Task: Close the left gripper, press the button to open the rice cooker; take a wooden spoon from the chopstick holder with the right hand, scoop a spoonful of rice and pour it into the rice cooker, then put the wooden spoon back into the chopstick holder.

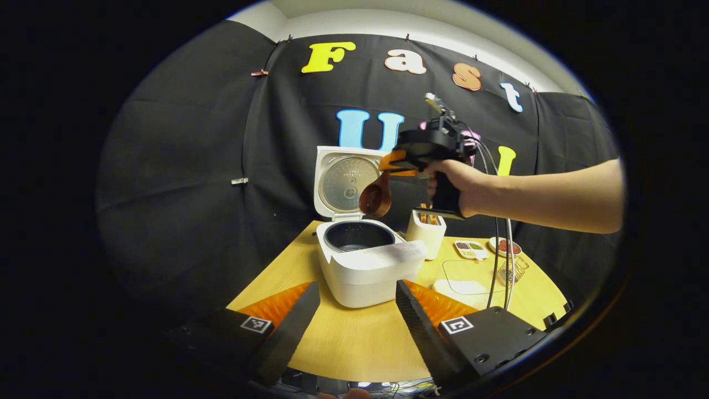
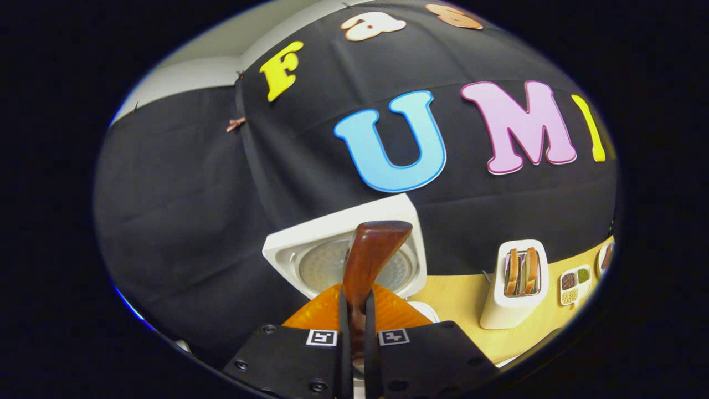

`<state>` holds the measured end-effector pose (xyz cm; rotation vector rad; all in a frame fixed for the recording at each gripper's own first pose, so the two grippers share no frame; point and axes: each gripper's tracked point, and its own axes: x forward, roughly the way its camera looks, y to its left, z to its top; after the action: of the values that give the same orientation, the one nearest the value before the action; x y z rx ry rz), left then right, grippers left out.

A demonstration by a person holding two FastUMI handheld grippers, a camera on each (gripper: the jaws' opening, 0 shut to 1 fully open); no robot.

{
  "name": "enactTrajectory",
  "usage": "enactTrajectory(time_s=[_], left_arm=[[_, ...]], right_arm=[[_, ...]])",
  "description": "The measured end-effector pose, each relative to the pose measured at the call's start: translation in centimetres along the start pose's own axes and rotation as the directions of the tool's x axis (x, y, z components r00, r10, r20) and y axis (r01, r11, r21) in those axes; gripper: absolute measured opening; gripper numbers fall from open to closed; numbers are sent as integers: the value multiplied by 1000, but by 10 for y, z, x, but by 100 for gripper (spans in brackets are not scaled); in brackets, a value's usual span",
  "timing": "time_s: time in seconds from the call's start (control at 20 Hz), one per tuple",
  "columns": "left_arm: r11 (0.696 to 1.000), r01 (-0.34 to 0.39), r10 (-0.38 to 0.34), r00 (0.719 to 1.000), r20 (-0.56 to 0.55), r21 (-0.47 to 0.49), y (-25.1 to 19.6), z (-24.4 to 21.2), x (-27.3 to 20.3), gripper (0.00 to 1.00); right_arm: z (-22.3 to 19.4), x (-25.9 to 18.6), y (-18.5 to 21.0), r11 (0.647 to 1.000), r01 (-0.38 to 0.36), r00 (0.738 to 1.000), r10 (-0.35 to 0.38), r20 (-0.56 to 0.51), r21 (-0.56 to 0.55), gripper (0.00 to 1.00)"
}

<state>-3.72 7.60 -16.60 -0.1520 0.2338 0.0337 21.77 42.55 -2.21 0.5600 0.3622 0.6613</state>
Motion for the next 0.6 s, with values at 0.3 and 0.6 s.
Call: enactTrajectory(time_s=[0.3,0.6], left_arm=[[1000,20,-20,1000,0,12,-23,8,8,95],[997,49,-50,999,15,67,-57,27,19,95]], right_arm=[[72,-81,-68,972,-5,990,-28,136,236,12],[108,-193,-189,962,125,951,-186,246,242,12]])
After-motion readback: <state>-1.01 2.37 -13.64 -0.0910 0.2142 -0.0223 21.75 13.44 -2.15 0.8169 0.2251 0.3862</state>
